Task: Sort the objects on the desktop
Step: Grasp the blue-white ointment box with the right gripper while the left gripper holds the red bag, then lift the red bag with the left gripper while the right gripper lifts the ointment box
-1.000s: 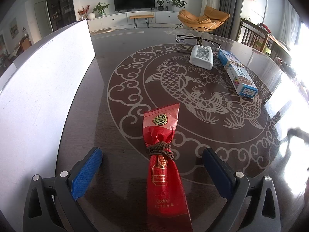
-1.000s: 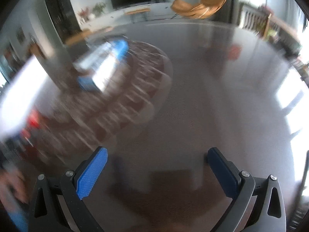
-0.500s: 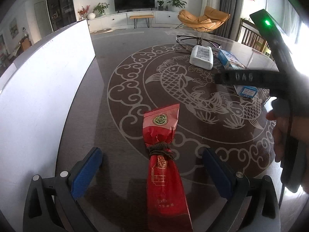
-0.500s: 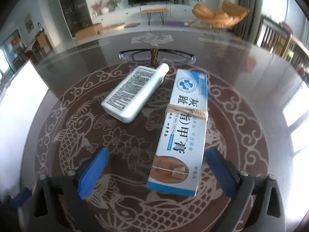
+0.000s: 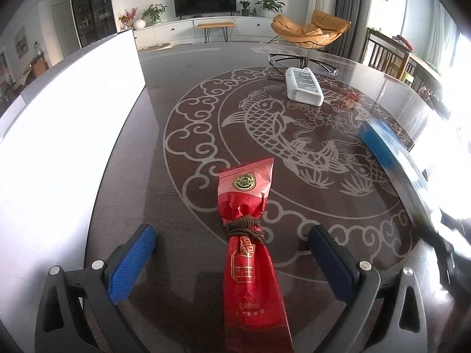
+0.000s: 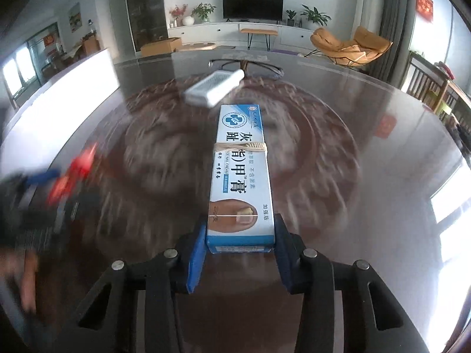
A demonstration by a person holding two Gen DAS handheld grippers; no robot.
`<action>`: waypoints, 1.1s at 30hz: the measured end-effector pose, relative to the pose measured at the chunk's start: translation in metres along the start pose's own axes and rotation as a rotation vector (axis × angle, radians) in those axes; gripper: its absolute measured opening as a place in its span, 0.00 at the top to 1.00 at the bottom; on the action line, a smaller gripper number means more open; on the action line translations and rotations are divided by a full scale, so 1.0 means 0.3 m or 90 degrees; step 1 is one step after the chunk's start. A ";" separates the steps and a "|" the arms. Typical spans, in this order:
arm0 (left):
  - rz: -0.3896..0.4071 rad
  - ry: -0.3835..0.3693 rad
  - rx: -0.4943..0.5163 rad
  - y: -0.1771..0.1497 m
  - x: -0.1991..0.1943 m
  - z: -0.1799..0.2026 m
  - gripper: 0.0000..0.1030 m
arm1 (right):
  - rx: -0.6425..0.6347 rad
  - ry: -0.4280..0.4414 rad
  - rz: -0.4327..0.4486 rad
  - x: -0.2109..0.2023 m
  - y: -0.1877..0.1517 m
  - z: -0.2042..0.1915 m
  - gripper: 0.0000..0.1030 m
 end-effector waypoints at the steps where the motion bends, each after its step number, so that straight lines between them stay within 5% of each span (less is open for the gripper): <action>1: 0.000 0.000 0.000 0.000 0.000 0.000 0.00 | 0.001 -0.003 0.004 -0.018 -0.023 -0.004 0.59; 3: 0.000 0.000 0.000 0.000 0.000 0.000 0.00 | 0.008 -0.019 0.017 -0.061 -0.078 -0.001 0.56; 6: 0.000 0.000 0.000 0.000 0.000 -0.001 0.00 | 0.017 -0.034 0.014 -0.063 -0.087 0.023 0.21; 12: 0.000 0.000 0.000 -0.001 0.000 -0.001 0.00 | 0.014 -0.004 -0.020 -0.036 -0.083 0.032 0.00; 33: 0.000 0.000 0.002 -0.004 -0.002 -0.003 0.00 | 0.015 -0.003 -0.015 -0.044 -0.101 0.022 0.00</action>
Point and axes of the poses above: each gripper's, at about its wrist camera, not at the fingertips, and x roughly the way its jaws point, z to its right, y to its top, the point moved 1 cm from there along x, roughly the way its jaws point, and after that the axes turned 15 degrees about y, right-handed, at the moved point
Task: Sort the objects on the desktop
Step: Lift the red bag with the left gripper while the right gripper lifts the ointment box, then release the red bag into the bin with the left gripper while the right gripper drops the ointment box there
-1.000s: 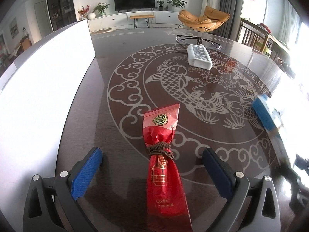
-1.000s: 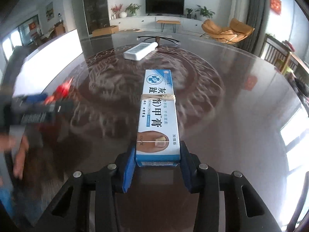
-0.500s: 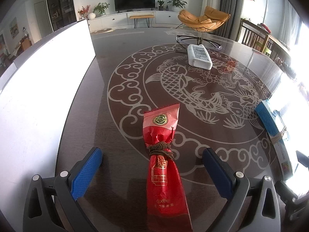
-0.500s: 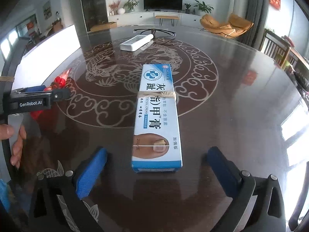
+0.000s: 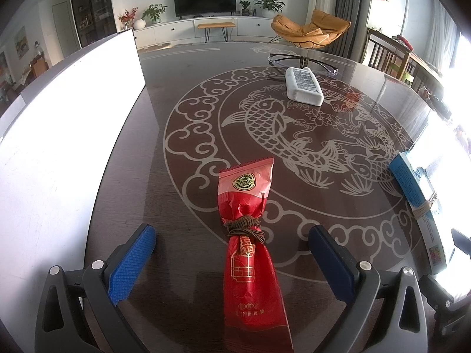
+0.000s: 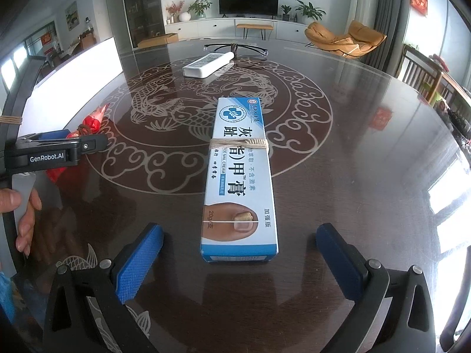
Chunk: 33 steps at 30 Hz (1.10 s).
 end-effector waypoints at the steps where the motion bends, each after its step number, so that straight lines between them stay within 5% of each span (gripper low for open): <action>1: -0.001 -0.001 0.002 0.000 0.000 0.000 0.00 | 0.000 0.000 0.000 -0.001 -0.001 0.000 0.00; 5: -0.009 -0.041 0.071 -0.007 -0.009 0.002 0.00 | -0.005 0.006 -0.008 0.010 0.013 0.000 0.00; 8: -0.017 -0.042 0.075 -0.007 -0.011 0.007 0.00 | -0.015 0.029 -0.086 0.058 0.090 0.011 0.00; 10: 0.023 -0.053 0.078 -0.010 -0.030 0.018 0.22 | 0.006 0.061 -0.109 0.071 0.162 0.026 0.15; 11: 0.037 -0.058 0.079 -0.007 -0.040 0.026 0.45 | 0.011 0.072 -0.111 0.079 0.187 0.029 0.23; 12: 0.045 -0.061 0.078 -0.006 -0.048 0.030 0.69 | 0.006 0.064 -0.123 0.094 0.217 0.029 0.40; 13: 0.044 -0.071 0.073 -0.005 -0.051 0.029 0.82 | -0.004 0.050 -0.132 0.102 0.228 0.027 0.59; 16: 0.028 -0.131 0.037 -0.012 -0.071 0.006 0.81 | -0.003 0.049 -0.151 0.096 0.236 0.027 0.59; 22: 0.082 -0.201 -0.006 -0.050 -0.277 -0.054 0.81 | 0.024 0.078 -0.085 -0.068 0.250 -0.001 0.59; 26: 0.117 -0.252 -0.074 -0.041 -0.448 -0.184 0.81 | -0.009 0.121 -0.051 -0.152 0.345 -0.150 0.59; 30: 0.160 -0.229 -0.135 -0.030 -0.573 -0.411 0.81 | -0.071 0.200 -0.018 -0.174 0.450 -0.406 0.59; 33: 0.166 -0.144 -0.174 -0.038 -0.599 -0.621 0.81 | -0.112 0.294 -0.009 -0.152 0.515 -0.657 0.59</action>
Point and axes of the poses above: each gripper's, at about its wrist camera, not at the fingertips, and x roughly the way its jaws point, z to its right, y to its top, the point moved 1 cm from there along x, roughly the way its jaws point, and after that the axes turned 15 degrees about y, right-handed, at the moved point
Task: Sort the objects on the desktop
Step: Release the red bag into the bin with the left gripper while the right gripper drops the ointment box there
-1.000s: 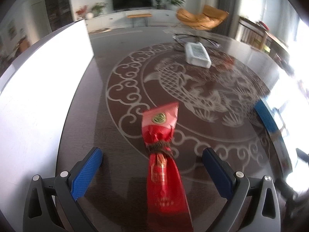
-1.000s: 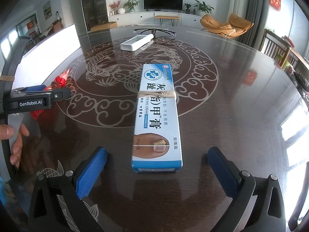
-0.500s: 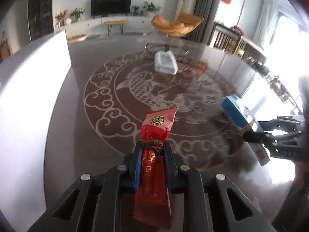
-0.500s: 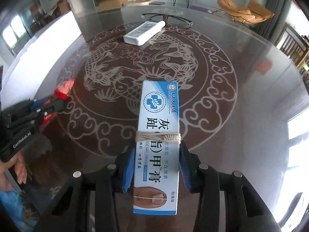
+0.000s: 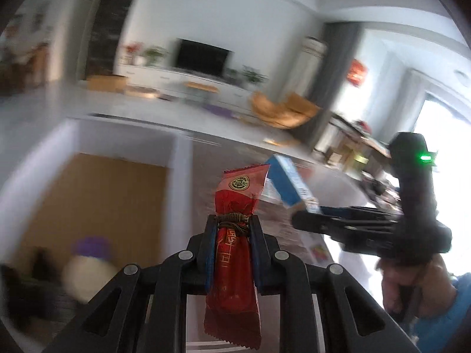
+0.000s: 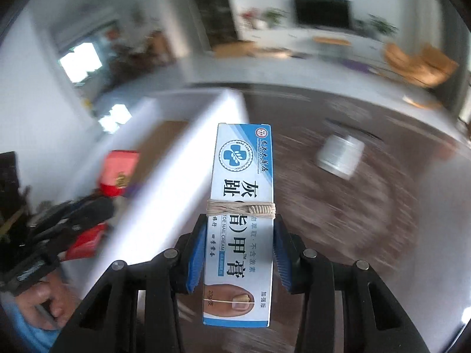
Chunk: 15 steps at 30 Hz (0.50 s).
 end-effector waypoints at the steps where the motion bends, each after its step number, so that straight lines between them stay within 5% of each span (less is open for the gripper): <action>1: 0.002 0.039 -0.005 0.010 -0.006 -0.063 0.81 | -0.010 0.022 -0.003 0.043 0.021 -0.046 0.59; 8: -0.085 0.218 -0.085 -0.049 0.089 -0.385 0.79 | -0.084 0.137 -0.081 0.428 0.052 -0.359 0.59; 10: -0.125 0.238 -0.111 -0.086 0.120 -0.426 0.68 | -0.091 0.145 -0.118 0.507 0.019 -0.384 0.58; 12: -0.169 0.277 -0.139 -0.125 0.160 -0.457 0.31 | -0.092 0.146 -0.164 0.579 -0.017 -0.391 0.56; 15: -0.183 0.294 -0.183 -0.164 0.173 -0.499 0.21 | -0.083 0.137 -0.143 0.572 -0.033 -0.366 0.36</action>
Point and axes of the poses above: each gripper's, at about its wrist camera, not at the fingertips, and x roughly the way its jaws point, z to its right, y to its top, the point moved 1 cm from there along x, roughly the way its jaws point, and after that the axes turned 15 degrees about y, right-handed, at the moved point
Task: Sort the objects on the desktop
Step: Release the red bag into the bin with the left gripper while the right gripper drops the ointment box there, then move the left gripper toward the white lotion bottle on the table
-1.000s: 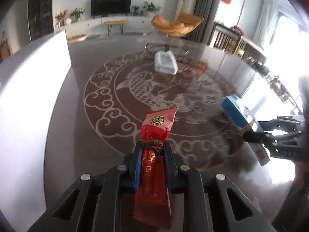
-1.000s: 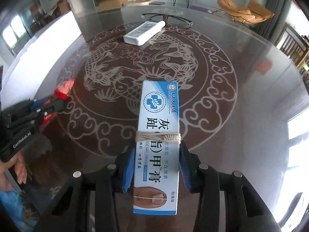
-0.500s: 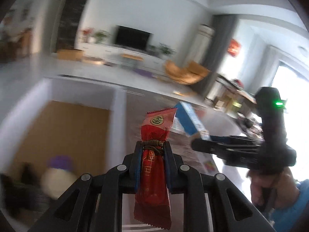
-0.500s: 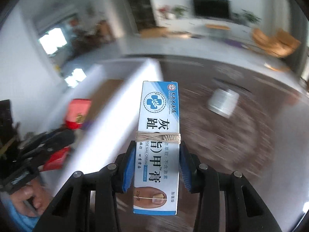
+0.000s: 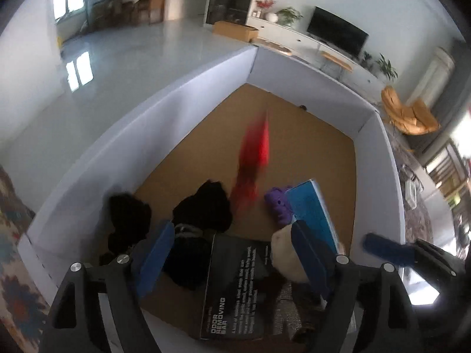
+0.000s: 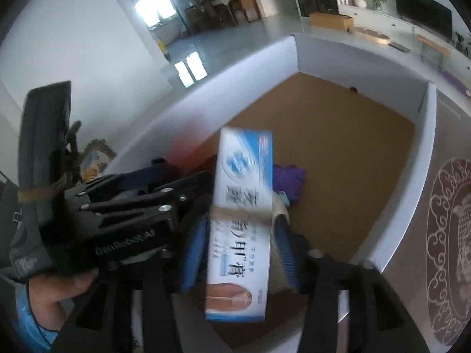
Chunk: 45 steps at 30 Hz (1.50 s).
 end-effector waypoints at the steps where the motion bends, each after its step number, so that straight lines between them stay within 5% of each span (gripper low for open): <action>1: 0.008 -0.011 -0.013 -0.010 -0.004 -0.005 0.21 | -0.003 -0.001 0.031 -0.038 -0.011 0.006 0.29; 5: 0.055 -0.023 -0.044 -0.059 -0.047 0.014 0.21 | -0.012 -0.034 0.166 -0.209 -0.102 0.041 0.08; 9: 0.112 -0.064 -0.026 -0.117 -0.139 0.073 0.21 | 0.015 -0.156 0.250 -0.390 -0.267 0.183 0.00; 13: 0.176 -0.148 0.058 -0.176 -0.314 0.249 0.21 | 0.070 -0.344 0.178 -0.474 -0.458 0.446 0.00; 15: 0.192 -0.191 0.107 -0.220 -0.388 0.323 0.11 | 0.125 -0.421 0.151 -0.550 -0.589 0.579 0.00; 17: 0.194 -0.247 0.161 -0.269 -0.445 0.430 0.00 | 0.162 -0.458 0.142 -0.628 -0.676 0.654 0.00; 20: 0.170 -0.298 0.230 -0.350 -0.451 0.597 0.00 | 0.208 -0.506 0.138 -0.741 -0.780 0.742 0.00; 27: 0.113 -0.180 0.346 -0.447 -0.175 0.962 0.00 | 0.284 -0.496 0.166 -0.815 -0.861 0.804 0.00; 35: 0.095 -0.088 0.392 -0.464 -0.024 1.063 0.00 | 0.305 -0.474 0.174 -0.824 -0.882 0.816 0.00; 45: 0.080 -0.102 0.377 -0.424 0.037 1.076 0.00 | 0.305 -0.474 0.174 -0.824 -0.883 0.818 0.00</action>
Point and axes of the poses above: each gripper's, at about its wrist camera, not at the fingertips, and x roughly the way its jaws point, z to its right, y to its top, the point moved 1 cm from there along x, roughly the way its jaws point, and after that the axes turned 15 degrees about y, right-handed, at the moved point
